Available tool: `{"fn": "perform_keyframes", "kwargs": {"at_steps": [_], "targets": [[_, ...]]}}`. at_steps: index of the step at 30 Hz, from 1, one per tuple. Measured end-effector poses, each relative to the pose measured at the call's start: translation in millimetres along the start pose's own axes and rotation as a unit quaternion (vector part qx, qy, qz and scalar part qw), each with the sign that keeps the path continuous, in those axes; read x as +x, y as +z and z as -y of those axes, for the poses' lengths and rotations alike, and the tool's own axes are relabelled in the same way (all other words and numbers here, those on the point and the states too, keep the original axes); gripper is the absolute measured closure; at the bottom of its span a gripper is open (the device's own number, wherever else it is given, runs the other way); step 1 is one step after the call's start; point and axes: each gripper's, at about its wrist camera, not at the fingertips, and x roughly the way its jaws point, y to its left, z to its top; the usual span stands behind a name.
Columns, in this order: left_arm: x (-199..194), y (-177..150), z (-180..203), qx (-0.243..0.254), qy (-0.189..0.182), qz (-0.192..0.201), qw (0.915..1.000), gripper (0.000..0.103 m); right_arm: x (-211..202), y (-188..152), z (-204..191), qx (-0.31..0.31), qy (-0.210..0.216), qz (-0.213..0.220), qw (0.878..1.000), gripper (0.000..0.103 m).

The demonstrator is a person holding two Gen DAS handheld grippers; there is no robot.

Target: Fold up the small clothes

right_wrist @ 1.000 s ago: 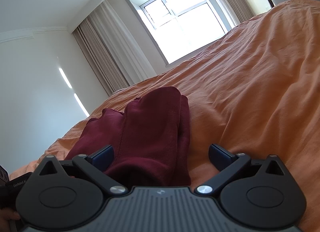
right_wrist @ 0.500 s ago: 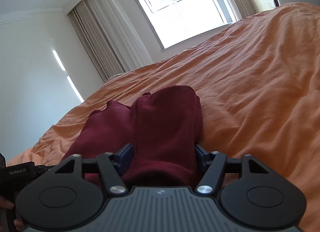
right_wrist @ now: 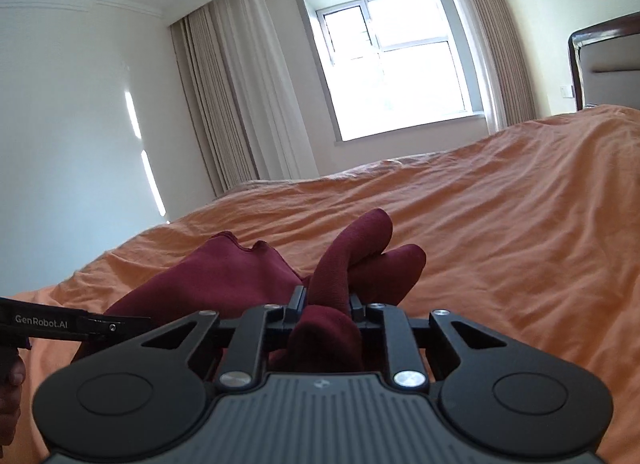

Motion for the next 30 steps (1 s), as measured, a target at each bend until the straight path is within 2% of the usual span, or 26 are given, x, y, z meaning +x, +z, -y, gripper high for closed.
{"fn": "perform_keyframes", "kwargs": {"at_steps": [3,9,14,17,21,23,26,28,30], "targets": [[-24.1,15.8,-7.1,0.026,0.029,0.033,0.9987,0.075,16.7,6.5,-26.5,-0.007,0.026,0.015,1.0,0.082],[-65.4,35.1,-53.3,0.022,0.085,0.074,0.9934,0.075,58.2,-0.5,-80.0,-0.013,0.07,0.006,0.997,0.082],[-69.8,30.6,-98.0,-0.017,0.117,0.054,0.9915,0.075,82.7,-20.1,-99.9,-0.037,0.07,-0.039,0.996,0.082],[-62.5,17.5,-118.1,-0.044,0.115,0.036,0.9917,0.075,83.6,-26.8,-98.7,-0.041,0.058,-0.047,0.996,0.082],[-60.1,2.8,-130.3,-0.06,0.11,0.036,0.9915,0.074,86.8,-28.6,-91.6,-0.034,0.046,-0.059,0.997,0.08],[-60.1,1.3,-133.0,-0.065,0.104,0.038,0.9917,0.072,83.7,-31.0,-91.3,-0.032,0.041,-0.064,0.997,0.076],[-59.0,0.1,-131.5,-0.065,0.103,0.037,0.9918,0.069,80.6,-32.9,-90.2,-0.025,0.03,-0.066,0.997,0.065],[-56.8,-0.1,-131.8,-0.068,0.106,0.034,0.9915,0.065,77.4,-33.3,-88.6,-0.019,0.019,-0.067,0.997,0.052],[-56.1,-1.5,-132.6,-0.071,0.109,0.031,0.991,0.061,74.1,-32.6,-86.8,-0.015,0.008,-0.065,0.998,0.043]]}}
